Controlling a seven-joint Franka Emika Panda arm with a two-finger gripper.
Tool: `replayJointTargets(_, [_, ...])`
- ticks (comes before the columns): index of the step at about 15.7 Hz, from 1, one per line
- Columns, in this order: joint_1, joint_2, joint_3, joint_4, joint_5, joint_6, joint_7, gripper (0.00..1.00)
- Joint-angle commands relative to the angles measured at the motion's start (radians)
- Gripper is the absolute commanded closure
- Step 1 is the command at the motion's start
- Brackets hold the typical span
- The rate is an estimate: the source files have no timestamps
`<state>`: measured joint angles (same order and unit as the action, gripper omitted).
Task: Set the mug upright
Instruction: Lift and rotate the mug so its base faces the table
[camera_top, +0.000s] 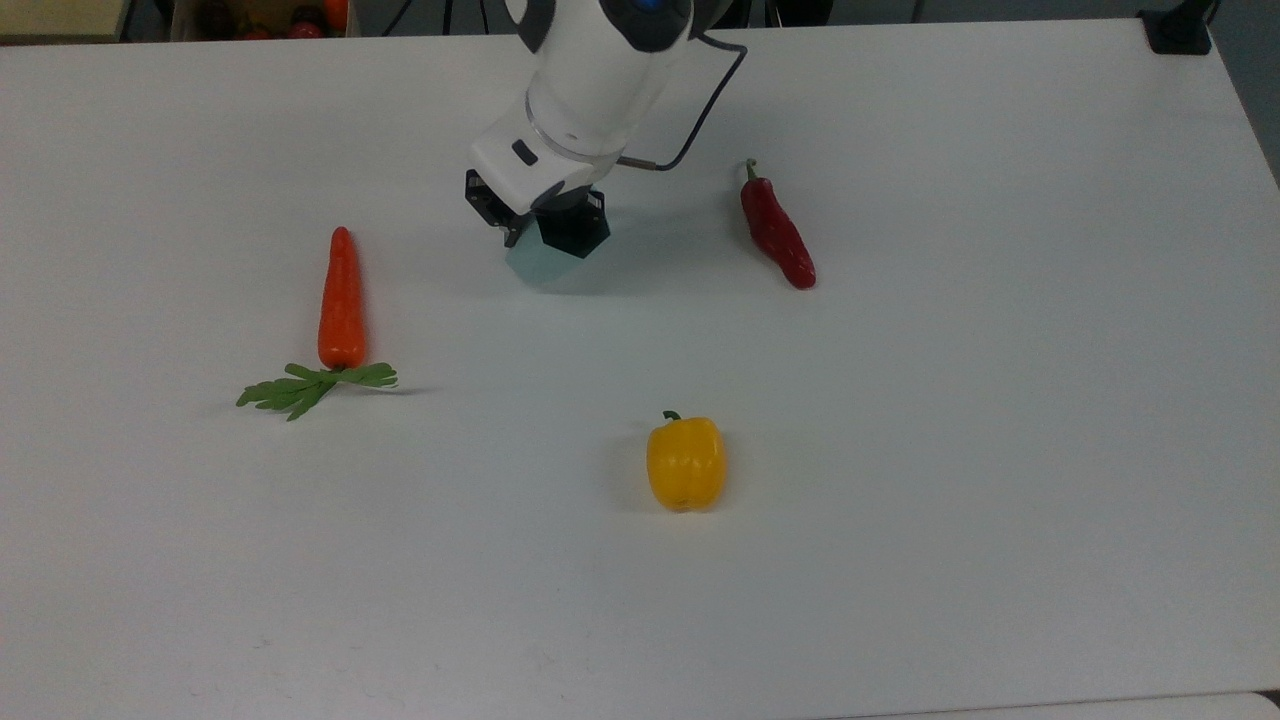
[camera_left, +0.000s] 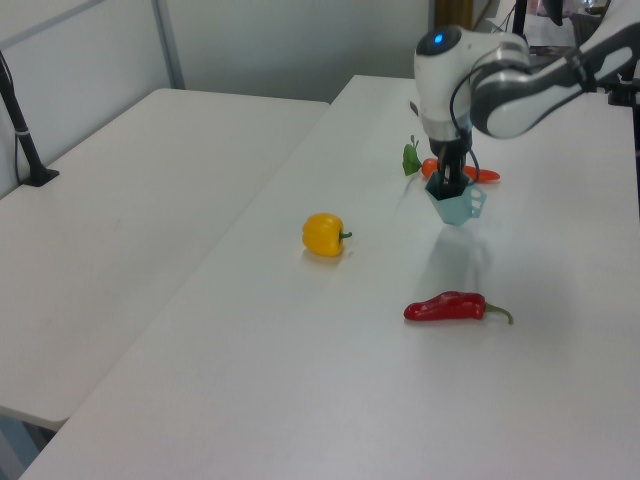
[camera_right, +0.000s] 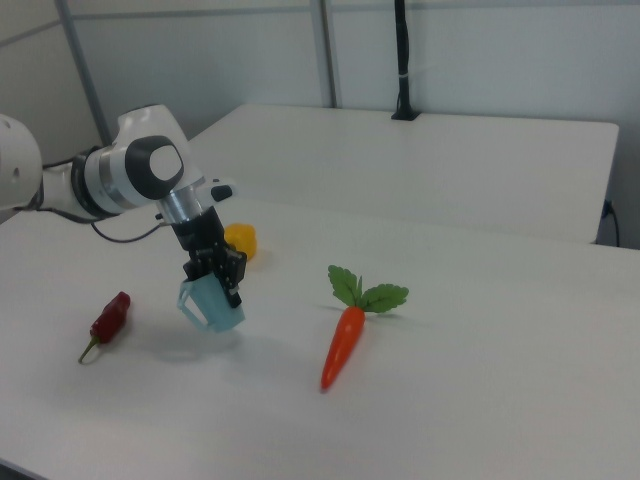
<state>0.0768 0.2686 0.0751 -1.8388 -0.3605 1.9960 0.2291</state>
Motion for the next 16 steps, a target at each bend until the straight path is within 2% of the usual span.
replayJointTargets(1, [-0.037,-0.025,-0.02,0.042,0.228,0.02,-0.254,1.0])
replayJointTargets(3, [-0.064,0.001,-0.037,0.087,0.329,0.021,-0.357,1.0])
replayJointTargets(6, [-0.097,0.084,-0.066,0.229,0.46,0.015,-0.467,1.0])
replayJointTargets(8, [-0.112,0.139,-0.092,0.314,0.486,0.01,-0.499,1.0])
replayJointTargets(11, [-0.137,0.23,-0.093,0.409,0.506,0.007,-0.507,1.0])
replayJointTargets(14, [-0.146,0.277,-0.09,0.423,0.514,0.015,-0.513,1.0])
replayJointTargets(16, [-0.146,0.302,-0.089,0.432,0.554,0.02,-0.533,1.0])
